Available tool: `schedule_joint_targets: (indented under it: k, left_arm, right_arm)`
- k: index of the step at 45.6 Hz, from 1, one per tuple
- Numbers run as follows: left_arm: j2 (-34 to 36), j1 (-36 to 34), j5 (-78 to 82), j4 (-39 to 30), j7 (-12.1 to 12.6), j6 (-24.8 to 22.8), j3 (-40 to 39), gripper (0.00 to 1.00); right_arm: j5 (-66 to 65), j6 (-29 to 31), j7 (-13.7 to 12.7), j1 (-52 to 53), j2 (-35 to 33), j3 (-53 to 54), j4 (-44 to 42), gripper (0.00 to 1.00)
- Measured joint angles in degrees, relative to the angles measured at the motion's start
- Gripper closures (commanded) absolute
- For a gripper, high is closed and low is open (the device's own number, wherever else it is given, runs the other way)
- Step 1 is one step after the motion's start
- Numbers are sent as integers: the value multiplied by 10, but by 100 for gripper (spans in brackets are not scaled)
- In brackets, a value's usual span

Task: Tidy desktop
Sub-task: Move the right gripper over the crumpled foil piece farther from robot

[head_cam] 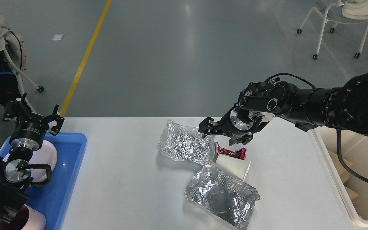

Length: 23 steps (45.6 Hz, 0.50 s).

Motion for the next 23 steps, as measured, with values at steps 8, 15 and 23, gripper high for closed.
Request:
schedule_joint_targets:
  k: [8, 15, 23]
  left_arm:
    - [0, 0, 0, 0, 1, 0, 0, 2]
    - [0, 0, 0, 0, 1, 0, 1, 2]
    - [0, 0, 0, 0, 0, 0, 1, 2]
  right_arm:
    - [0, -18, 2, -11, -10, 16, -11, 0]
    - [0, -24, 3, -16, 11, 26, -24, 0]
    - [1, -19, 0, -19, 29, 28, -41, 0]
